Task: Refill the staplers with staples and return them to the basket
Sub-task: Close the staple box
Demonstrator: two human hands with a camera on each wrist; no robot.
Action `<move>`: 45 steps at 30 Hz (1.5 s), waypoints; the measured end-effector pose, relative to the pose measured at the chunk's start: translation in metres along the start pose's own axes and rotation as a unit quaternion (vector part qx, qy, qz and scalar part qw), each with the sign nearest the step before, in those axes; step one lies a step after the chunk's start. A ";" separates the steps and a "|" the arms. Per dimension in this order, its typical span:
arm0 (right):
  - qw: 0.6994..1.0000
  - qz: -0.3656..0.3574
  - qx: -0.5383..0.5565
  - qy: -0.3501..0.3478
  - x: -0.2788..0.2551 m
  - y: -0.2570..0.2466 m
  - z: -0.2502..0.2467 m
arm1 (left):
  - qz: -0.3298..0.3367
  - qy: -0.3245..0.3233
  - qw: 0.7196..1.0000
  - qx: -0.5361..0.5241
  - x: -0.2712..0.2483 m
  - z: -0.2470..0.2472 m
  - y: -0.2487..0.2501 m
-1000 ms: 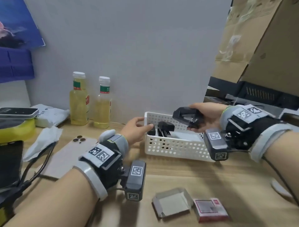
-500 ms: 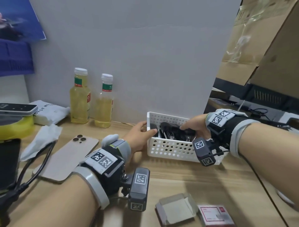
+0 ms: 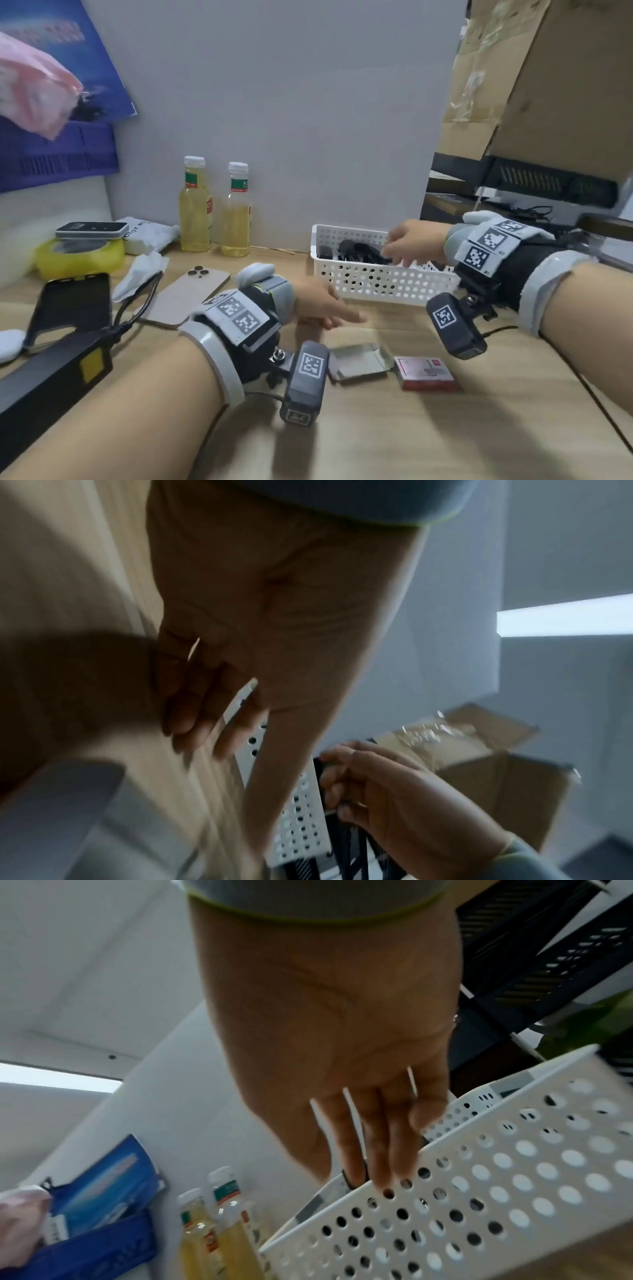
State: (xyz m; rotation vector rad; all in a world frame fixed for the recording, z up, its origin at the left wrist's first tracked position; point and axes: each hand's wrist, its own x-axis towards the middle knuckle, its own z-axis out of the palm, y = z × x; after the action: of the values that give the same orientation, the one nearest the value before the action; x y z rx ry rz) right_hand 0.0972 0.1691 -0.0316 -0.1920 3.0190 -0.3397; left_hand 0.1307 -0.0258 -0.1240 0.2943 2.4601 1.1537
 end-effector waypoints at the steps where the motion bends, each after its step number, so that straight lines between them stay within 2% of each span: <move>1: 0.998 -0.013 0.038 -0.052 -0.016 0.004 0.006 | 0.010 -0.013 0.997 0.080 -0.010 0.007 0.008; 3: 0.983 -0.023 0.062 -0.174 -0.046 0.007 0.016 | 0.008 -0.045 0.981 0.187 -0.024 0.017 0.023; 4: 0.976 -0.023 0.049 -0.211 -0.059 0.011 0.022 | 0.003 -0.061 0.974 0.220 -0.030 0.022 0.028; 8: 0.966 -0.015 0.007 -0.258 -0.086 0.022 0.045 | 0.014 -0.047 0.943 0.330 -0.034 0.032 0.033; 10: 0.970 -0.018 -0.030 -0.242 -0.091 0.023 0.055 | 0.028 -0.028 0.946 0.322 -0.032 0.032 0.032; 13: 0.979 -0.043 -0.098 -0.175 -0.086 0.021 0.062 | 0.040 0.005 0.960 0.276 -0.026 0.022 0.024; 15: 0.987 -0.045 -0.041 -0.146 -0.077 0.023 0.067 | 0.044 0.032 0.970 0.238 -0.018 0.016 0.013; 18: 0.989 -0.030 0.106 -0.095 -0.057 0.030 0.080 | 0.057 0.058 0.985 0.150 -0.008 0.008 -0.004; 20: 0.968 -0.020 0.244 -0.061 -0.044 0.033 0.091 | 0.076 0.082 0.991 0.073 -0.003 0.001 -0.014; 23: 0.885 -0.012 0.464 -0.034 -0.035 0.029 0.104 | 0.106 0.105 0.989 0.021 0.000 -0.003 -0.024; 25: 0.837 -0.016 0.547 -0.032 -0.034 0.023 0.111 | 0.122 0.102 0.987 -0.001 0.003 -0.003 -0.029; 28: 0.792 -0.040 0.609 -0.034 -0.035 0.020 0.118 | 0.134 0.084 0.987 -0.033 0.003 0.000 -0.033; 33: 0.751 -0.053 0.657 -0.028 -0.045 0.024 0.120 | 0.135 0.080 0.986 -0.049 0.000 0.006 -0.031; 38: 0.745 -0.047 0.665 -0.020 -0.049 0.024 0.123 | 0.129 0.091 0.986 -0.061 -0.003 0.011 -0.032; 45: 0.740 -0.073 0.668 -0.021 -0.054 0.025 0.122 | 0.130 0.080 0.985 -0.076 -0.002 0.011 -0.034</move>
State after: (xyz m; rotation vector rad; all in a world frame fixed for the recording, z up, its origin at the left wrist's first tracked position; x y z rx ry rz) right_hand 0.1607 0.1746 -0.1518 -0.2649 1.9409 -2.2184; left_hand 0.1365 -0.0403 -0.1564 0.5075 2.5058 1.5194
